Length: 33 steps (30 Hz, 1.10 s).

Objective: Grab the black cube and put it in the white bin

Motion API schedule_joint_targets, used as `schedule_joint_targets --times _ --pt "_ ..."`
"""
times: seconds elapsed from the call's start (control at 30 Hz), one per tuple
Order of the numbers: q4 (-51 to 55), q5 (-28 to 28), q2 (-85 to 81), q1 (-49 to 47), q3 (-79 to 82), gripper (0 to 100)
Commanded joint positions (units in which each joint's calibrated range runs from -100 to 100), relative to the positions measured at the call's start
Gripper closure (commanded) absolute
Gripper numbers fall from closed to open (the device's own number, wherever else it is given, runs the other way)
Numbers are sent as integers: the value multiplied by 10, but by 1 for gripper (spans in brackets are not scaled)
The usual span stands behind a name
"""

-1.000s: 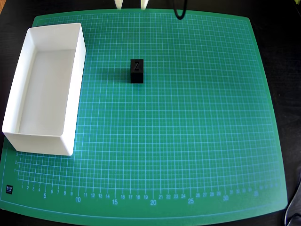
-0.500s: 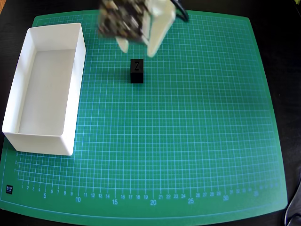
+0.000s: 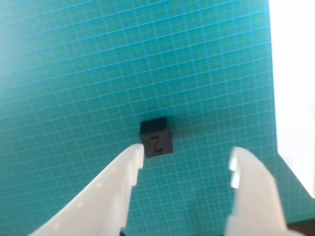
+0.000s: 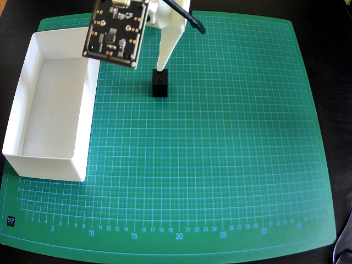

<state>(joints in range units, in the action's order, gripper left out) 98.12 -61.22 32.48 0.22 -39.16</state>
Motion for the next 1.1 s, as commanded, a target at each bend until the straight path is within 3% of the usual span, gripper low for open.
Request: schedule_joint_targets --times 0.0,0.47,0.67,1.07 --pt "5 1 -1 -3 -26 75" --pt "3 28 -6 -30 44 77" --pt "-88 31 4 -36 78 77" --pt "-126 29 3 -39 153 77"
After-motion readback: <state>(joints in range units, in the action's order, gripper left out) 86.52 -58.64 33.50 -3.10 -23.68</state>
